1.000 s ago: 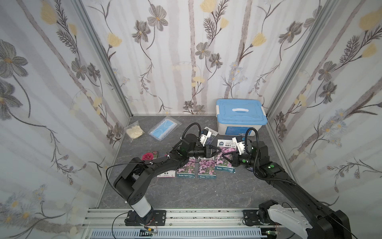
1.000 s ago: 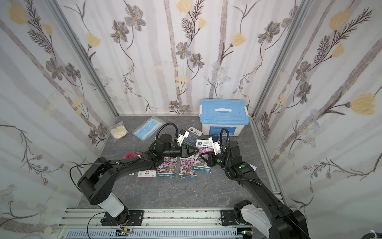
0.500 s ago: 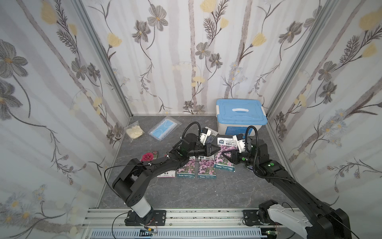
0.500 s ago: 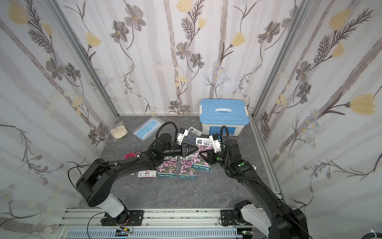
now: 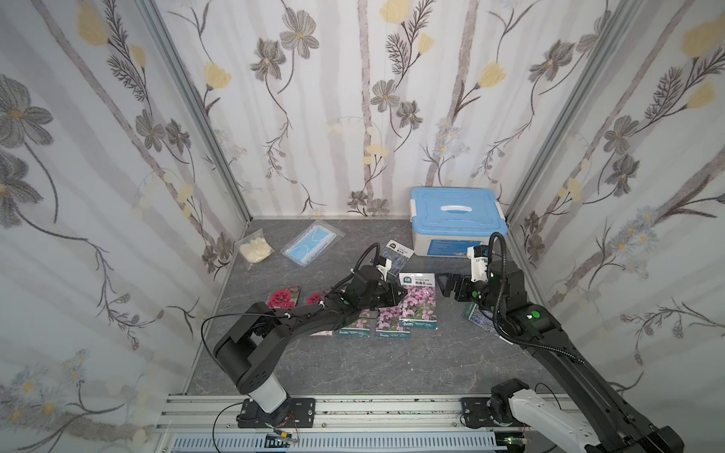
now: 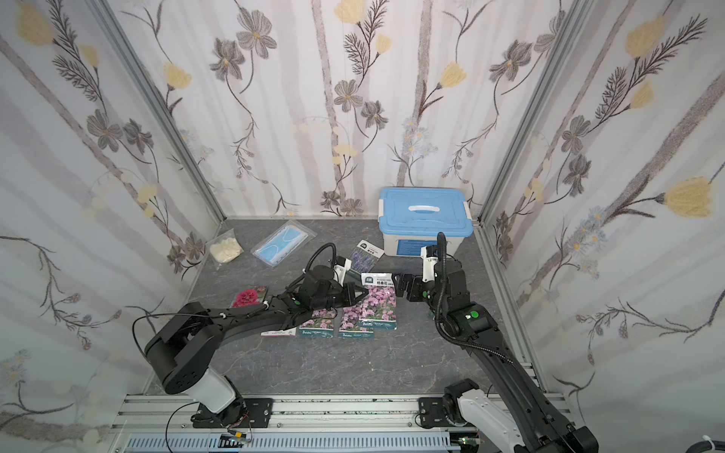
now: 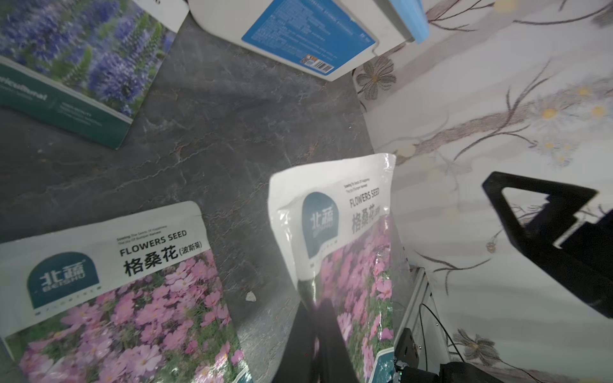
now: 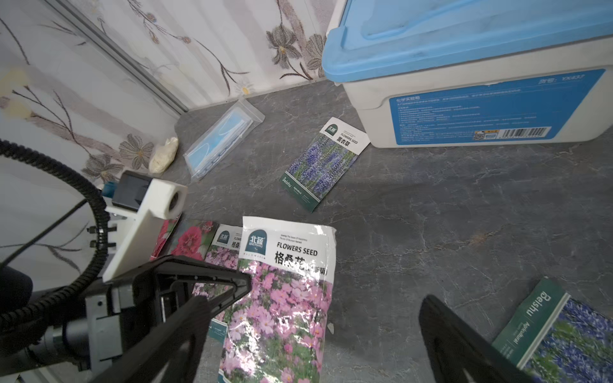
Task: Arrange the seed packets in a row
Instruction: Place the seed packet at the center of the board.
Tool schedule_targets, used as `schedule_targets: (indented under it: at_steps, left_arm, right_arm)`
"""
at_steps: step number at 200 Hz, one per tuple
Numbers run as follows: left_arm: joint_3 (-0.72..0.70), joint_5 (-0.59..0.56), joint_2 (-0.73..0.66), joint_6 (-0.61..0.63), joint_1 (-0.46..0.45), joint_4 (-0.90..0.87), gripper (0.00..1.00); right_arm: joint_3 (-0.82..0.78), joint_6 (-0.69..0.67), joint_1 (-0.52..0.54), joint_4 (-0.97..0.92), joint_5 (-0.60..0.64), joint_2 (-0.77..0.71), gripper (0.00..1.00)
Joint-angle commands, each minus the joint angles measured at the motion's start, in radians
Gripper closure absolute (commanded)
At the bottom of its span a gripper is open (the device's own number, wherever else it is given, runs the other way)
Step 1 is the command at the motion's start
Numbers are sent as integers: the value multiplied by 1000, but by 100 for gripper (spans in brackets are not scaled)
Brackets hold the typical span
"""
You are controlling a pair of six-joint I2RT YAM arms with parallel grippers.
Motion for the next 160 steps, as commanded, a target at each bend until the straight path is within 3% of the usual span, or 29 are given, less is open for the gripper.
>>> schedule_targets:
  at_steps: [1,74,160]
  left_arm:
    - [51,-122,77,-58,-35,-23,100]
    - [256,-239,292,-91,-114,-186,100]
    - [334,-280,339,-83,-143,-327,100]
  right_arm:
    - [12,9,1,-33,63,2,1]
    - [-12,7,1,-30,68,-21,1]
    - [-30,10,1,-26,105,-29,1]
